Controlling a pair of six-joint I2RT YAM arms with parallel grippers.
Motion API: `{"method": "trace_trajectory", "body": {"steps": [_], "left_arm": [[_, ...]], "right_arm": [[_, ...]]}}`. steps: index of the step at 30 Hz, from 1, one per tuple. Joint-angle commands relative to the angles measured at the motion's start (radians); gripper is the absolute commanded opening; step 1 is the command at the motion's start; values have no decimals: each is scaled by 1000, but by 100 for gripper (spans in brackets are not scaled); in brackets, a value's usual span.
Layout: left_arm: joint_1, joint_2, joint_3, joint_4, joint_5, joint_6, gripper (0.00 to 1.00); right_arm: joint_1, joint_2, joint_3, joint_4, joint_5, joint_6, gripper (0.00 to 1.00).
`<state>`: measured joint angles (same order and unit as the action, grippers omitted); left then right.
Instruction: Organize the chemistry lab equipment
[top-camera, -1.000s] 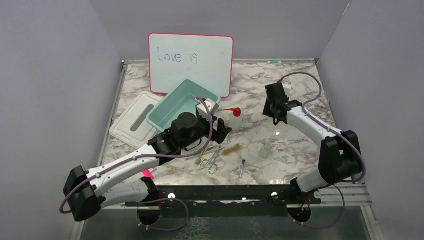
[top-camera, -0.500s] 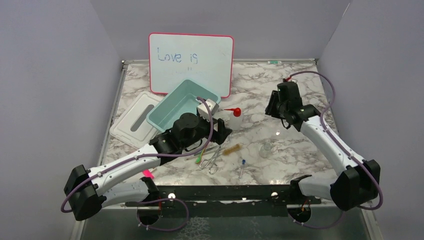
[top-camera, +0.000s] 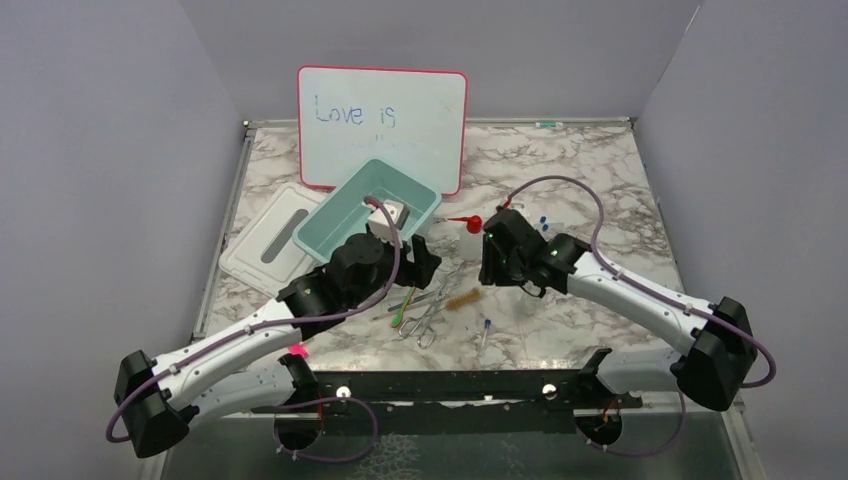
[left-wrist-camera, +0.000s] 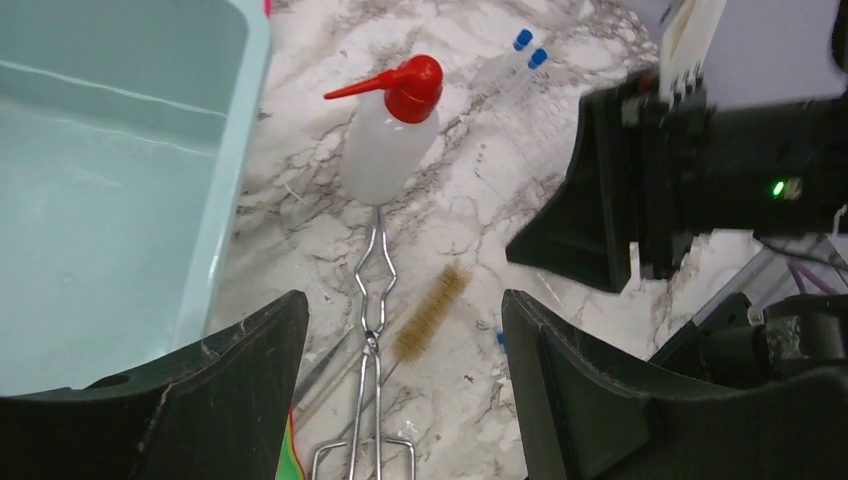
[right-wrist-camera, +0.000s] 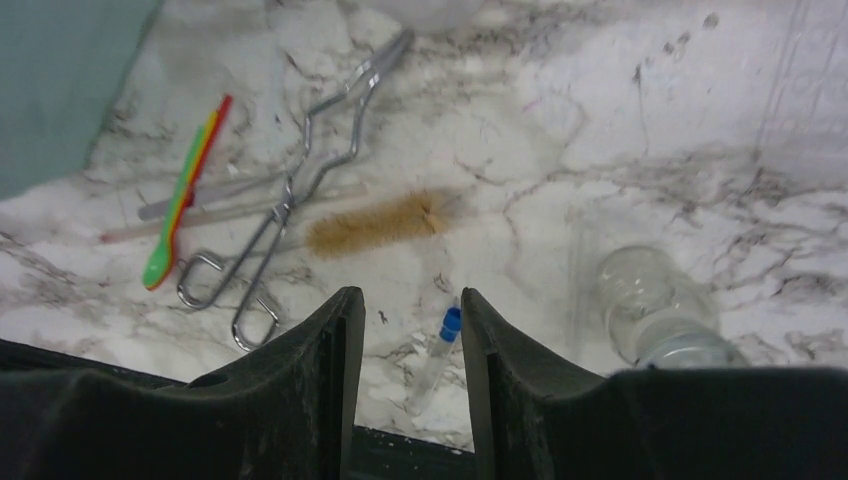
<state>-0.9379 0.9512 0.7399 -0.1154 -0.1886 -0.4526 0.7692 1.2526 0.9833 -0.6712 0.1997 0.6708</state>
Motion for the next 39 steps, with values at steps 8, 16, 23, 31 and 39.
{"method": "trace_trajectory", "body": {"steps": [8, 16, 23, 31, 39], "left_arm": [[1, -146, 31, -118, -145, 6, 74], [1, -159, 4, -124, -79, -31, 77], [1, -145, -3, -124, -40, -36, 78], [1, -147, -33, -117, -9, -75, 79], [0, -140, -106, -48, 120, -122, 80]], "right_arm": [[187, 83, -155, -124, 96, 292, 45], [198, 128, -233, 42, 4, 302, 47], [200, 194, -234, 125, -14, 344, 47], [202, 246, -238, 129, 16, 389, 30], [202, 161, -244, 206, 85, 358, 17]]}}
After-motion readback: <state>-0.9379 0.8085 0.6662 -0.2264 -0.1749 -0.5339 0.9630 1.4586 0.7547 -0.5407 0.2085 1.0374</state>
